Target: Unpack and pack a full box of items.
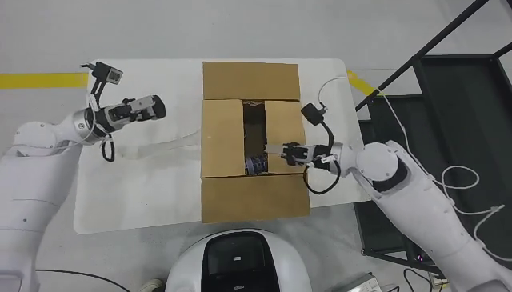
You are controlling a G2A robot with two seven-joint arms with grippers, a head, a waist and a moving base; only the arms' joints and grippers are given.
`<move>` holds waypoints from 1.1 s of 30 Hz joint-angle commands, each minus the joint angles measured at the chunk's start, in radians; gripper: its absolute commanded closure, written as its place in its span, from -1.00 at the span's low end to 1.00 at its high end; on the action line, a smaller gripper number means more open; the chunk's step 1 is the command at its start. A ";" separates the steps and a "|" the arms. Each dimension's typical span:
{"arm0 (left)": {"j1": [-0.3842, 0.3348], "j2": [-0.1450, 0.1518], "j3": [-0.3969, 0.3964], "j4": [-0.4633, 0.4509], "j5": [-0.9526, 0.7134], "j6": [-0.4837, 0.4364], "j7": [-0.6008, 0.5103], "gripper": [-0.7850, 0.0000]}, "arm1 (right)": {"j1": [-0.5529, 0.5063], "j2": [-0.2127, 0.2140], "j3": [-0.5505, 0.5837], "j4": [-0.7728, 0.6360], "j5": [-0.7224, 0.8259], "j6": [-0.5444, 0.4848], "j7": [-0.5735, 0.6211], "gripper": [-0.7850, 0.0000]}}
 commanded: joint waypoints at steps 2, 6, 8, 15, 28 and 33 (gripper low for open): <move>0.066 0.029 -0.051 -0.084 -0.010 0.044 -0.043 -1.00 | 0.076 -0.025 -0.094 0.030 -0.002 0.036 -0.015 -1.00; 0.107 0.044 -0.079 -0.122 -0.054 0.055 -0.054 -1.00 | 0.135 -0.049 -0.156 0.072 0.024 0.049 -0.025 -1.00; 0.107 0.044 -0.079 -0.122 -0.054 0.055 -0.054 -1.00 | 0.135 -0.049 -0.156 0.072 0.024 0.049 -0.025 -1.00; 0.107 0.044 -0.079 -0.122 -0.054 0.055 -0.054 -1.00 | 0.135 -0.049 -0.156 0.072 0.024 0.049 -0.025 -1.00; 0.109 0.047 -0.112 -0.125 0.089 0.026 0.090 -1.00 | 0.194 -0.082 -0.253 0.095 -0.010 0.045 -0.011 -1.00; 0.085 0.041 -0.105 -0.091 0.087 0.021 0.080 -1.00 | 0.254 -0.118 -0.299 0.204 0.083 -0.036 -0.011 -1.00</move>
